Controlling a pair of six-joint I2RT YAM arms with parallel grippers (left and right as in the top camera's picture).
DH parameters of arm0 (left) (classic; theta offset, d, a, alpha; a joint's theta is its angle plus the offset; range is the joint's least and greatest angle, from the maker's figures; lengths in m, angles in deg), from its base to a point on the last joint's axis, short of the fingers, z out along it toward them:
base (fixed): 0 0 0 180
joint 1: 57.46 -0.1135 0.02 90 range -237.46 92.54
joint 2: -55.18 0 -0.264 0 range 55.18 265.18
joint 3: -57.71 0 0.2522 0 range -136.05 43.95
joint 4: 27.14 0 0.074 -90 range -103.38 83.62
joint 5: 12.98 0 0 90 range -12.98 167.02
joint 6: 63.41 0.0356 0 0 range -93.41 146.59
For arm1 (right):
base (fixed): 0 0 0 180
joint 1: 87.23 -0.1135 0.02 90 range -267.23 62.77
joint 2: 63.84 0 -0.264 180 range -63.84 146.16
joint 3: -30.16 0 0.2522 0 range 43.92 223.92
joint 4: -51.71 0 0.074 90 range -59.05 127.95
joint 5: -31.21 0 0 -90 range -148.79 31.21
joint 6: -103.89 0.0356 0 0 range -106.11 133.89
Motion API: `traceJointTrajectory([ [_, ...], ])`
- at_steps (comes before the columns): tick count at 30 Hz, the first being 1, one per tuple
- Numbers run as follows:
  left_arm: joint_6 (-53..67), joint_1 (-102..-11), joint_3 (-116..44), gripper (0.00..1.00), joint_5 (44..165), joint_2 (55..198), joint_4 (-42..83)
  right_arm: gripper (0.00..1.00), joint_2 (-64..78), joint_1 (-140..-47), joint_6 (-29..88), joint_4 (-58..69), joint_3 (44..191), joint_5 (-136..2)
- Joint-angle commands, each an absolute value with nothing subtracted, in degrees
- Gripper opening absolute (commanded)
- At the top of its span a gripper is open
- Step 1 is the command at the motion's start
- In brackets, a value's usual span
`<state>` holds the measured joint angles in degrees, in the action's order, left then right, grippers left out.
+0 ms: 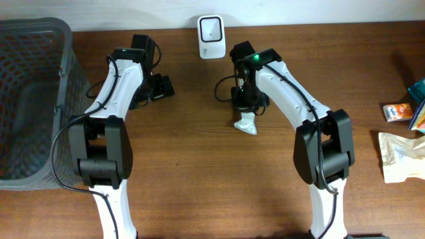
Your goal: Scan the item barcode
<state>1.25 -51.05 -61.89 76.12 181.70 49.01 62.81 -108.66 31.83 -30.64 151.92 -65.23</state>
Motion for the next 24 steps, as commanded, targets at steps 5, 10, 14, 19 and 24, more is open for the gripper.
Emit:
traceJointTrajectory([
  [5,1.38,-50.74,-61.65,0.99,75.70,179.99,49.05,0.04,63.27,-105.03,27.59,-30.32,152.82,-86.04],
  [10,1.38,-50.74,-61.65,0.99,75.70,179.99,49.07,0.46,63.27,-105.75,27.61,-32.35,152.10,-70.69],
  [14,1.38,-50.74,-61.65,0.99,75.70,179.99,49.05,0.88,63.27,-106.12,27.65,-30.99,150.00,-69.25],
  [19,1.38,-50.74,-61.65,0.99,75.70,179.99,49.07,0.97,63.27,-106.80,27.80,-27.54,146.92,-69.16],
  [24,1.38,-50.74,-61.65,0.99,75.70,179.99,49.07,1.00,63.29,-108.22,28.46,-24.11,144.30,-64.86],
])
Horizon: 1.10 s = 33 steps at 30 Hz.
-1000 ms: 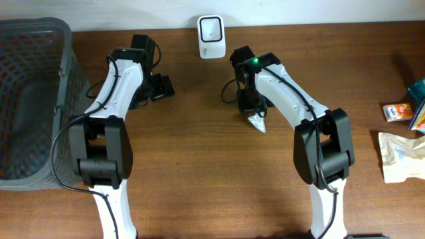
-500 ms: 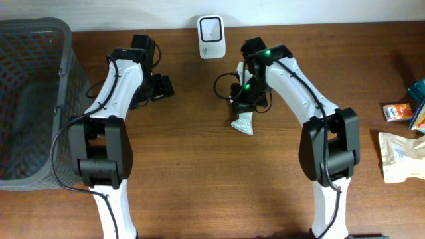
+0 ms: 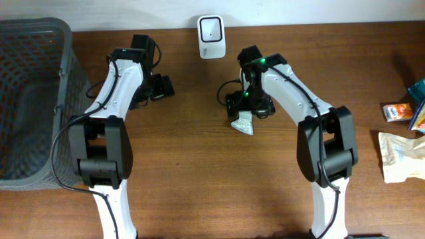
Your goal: Scan the item barcode
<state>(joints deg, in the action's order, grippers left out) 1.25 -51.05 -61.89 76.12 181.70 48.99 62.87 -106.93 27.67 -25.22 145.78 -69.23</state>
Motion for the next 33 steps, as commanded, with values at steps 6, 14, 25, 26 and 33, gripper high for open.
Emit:
traceJointTrajectory([
  [6,1.38,-50.74,-61.65,0.99,75.70,179.99,49.07,0.89,63.29,-109.07,32.05,-19.00,140.54,-60.27],
  [14,1.38,-50.74,-61.65,0.99,75.70,179.99,49.05,0.54,63.29,-109.07,35.43,-16.55,138.96,-57.95],
  [25,1.38,-50.74,-61.65,0.99,75.70,179.99,49.07,0.32,63.27,-108.92,35.41,-18.65,141.02,-59.72],
  [26,1.38,-50.74,-61.65,0.99,75.70,179.99,49.07,0.32,63.27,-108.92,35.41,-18.82,141.21,-60.62],
  [33,1.38,-50.74,-61.65,0.99,75.70,179.99,49.05,0.31,63.27,-108.46,35.39,-22.19,145.45,-71.33],
])
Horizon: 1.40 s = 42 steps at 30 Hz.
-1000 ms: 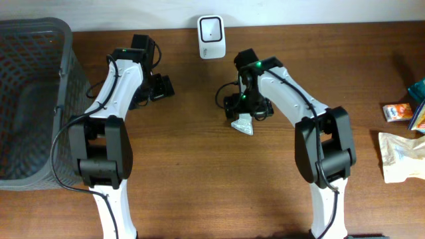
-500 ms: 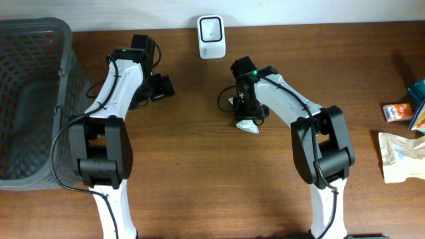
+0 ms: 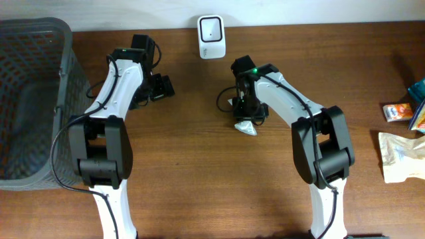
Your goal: Scan the item barcode
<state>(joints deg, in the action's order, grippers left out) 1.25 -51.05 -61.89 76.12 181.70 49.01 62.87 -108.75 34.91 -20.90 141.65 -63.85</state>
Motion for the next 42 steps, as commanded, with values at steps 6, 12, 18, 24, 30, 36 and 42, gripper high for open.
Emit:
traceJointTrajectory([
  [6,1.38,-50.74,-61.65,0.99,75.70,179.99,49.07,0.28,63.27,-105.77,34.36,-23.34,146.98,-90.47],
  [12,1.38,-50.74,-61.65,0.99,75.70,179.99,49.07,0.28,63.27,-106.10,30.62,-24.00,145.52,-100.99],
  [18,1.38,-50.74,-61.65,0.99,75.70,179.99,49.05,0.28,63.29,-107.52,31.21,-15.69,134.94,-115.11],
  [24,1.38,-50.74,-61.65,0.99,75.70,179.99,49.07,0.39,63.29,-105.55,35.65,-9.12,127.86,-115.22],
  [30,1.38,-50.74,-61.65,0.99,75.70,179.99,49.07,0.64,63.27,-99.65,37.82,-10.78,128.52,-102.65],
  [36,1.38,-50.74,-61.65,0.99,75.70,179.99,49.07,0.66,63.27,-94.43,32.31,-21.40,135.27,-91.65],
  [42,1.38,-50.74,-61.65,0.99,75.70,179.99,49.07,0.79,63.27,-98.23,29.38,-25.46,140.36,-92.66],
])
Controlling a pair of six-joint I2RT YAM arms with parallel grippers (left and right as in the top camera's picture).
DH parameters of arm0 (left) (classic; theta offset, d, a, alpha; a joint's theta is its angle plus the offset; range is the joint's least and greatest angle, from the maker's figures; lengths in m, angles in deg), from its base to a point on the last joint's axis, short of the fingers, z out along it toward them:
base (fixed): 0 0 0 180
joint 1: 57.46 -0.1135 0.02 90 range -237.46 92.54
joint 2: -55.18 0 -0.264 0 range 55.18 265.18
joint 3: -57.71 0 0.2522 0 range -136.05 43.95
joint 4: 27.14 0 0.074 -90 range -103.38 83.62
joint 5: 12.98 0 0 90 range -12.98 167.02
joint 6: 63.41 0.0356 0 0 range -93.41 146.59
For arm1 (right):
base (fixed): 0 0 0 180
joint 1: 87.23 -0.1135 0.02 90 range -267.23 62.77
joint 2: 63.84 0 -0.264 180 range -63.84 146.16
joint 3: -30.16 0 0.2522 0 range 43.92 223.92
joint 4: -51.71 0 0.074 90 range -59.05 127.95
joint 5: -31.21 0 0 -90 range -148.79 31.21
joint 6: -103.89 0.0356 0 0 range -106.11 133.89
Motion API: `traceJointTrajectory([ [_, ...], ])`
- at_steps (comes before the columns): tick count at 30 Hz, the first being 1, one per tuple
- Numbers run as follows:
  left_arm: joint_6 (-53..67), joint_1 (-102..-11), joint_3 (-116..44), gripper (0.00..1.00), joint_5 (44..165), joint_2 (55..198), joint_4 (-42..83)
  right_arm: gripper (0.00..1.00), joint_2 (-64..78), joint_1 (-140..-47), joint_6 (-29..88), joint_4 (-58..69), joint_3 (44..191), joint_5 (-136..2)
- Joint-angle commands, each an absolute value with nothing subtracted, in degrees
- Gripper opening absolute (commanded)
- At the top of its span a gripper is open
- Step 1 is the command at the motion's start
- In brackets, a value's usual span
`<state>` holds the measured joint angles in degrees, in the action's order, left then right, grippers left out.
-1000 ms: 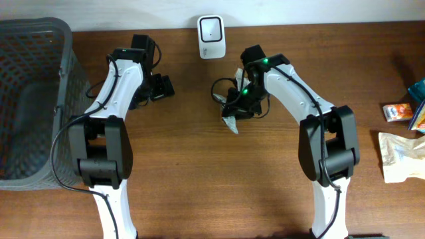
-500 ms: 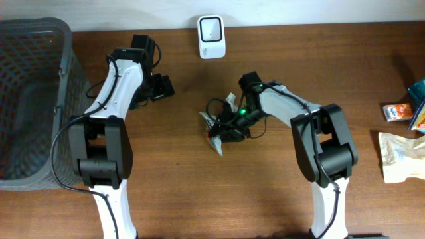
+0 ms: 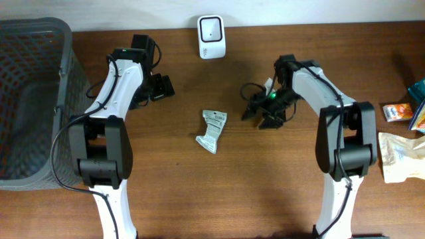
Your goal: Scan the item barcode
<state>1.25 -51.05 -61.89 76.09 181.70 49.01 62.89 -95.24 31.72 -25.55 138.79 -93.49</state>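
A small silver-and-green packet [image 3: 210, 131] lies flat on the wooden table [image 3: 199, 192], below the white barcode scanner [image 3: 211, 28] that stands at the far edge. To the right of the packet, well apart from it, my right gripper [image 3: 256, 115] is open and empty, fingers pointing left. My left gripper [image 3: 163, 86] rests left of the scanner and holds nothing; its jaws are too dark to read.
A grey mesh basket [image 3: 63, 73] fills the far left. At the right edge lie an orange packet [image 3: 397, 111], a cream bag [image 3: 400, 157] and teal and blue items [image 3: 418, 99].
The packet was in my right gripper just right of centre. It now lies loose on the table further left. My right gripper stands open, moved to the right. The left arm is unchanged.
My right gripper held the packet below and right of the scanner through all three earlier moments, shifting and turning it a little each time. Now the packet lies free on the table and the gripper is away from it. The left arm never moved.
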Motion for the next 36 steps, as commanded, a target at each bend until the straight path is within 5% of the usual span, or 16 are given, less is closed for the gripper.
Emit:
traceJointTrajectory([
  [1,1.38,-50.74,-61.65,0.99,75.70,179.99,49.05,0.81,63.27,-99.48,29.38,-25.07,140.36,-92.81],
  [6,1.38,-50.76,-61.65,0.99,75.70,179.99,49.07,0.86,63.27,-106.56,29.79,-21.64,140.34,-91.52],
  [15,1.38,-50.70,-61.65,0.99,75.70,179.99,49.07,0.88,60.03,-116.09,33.60,-23.08,143.01,-64.16],
  [27,1.38,-50.70,-61.65,0.99,75.70,179.99,49.07,1.00,55.75,-134.84,23.11,-23.37,145.39,-39.24],
  [36,1.38,-50.70,-61.65,0.99,75.70,179.99,49.05,1.00,60.34,-138.21,29.03,-20.70,145.17,-35.15],
])
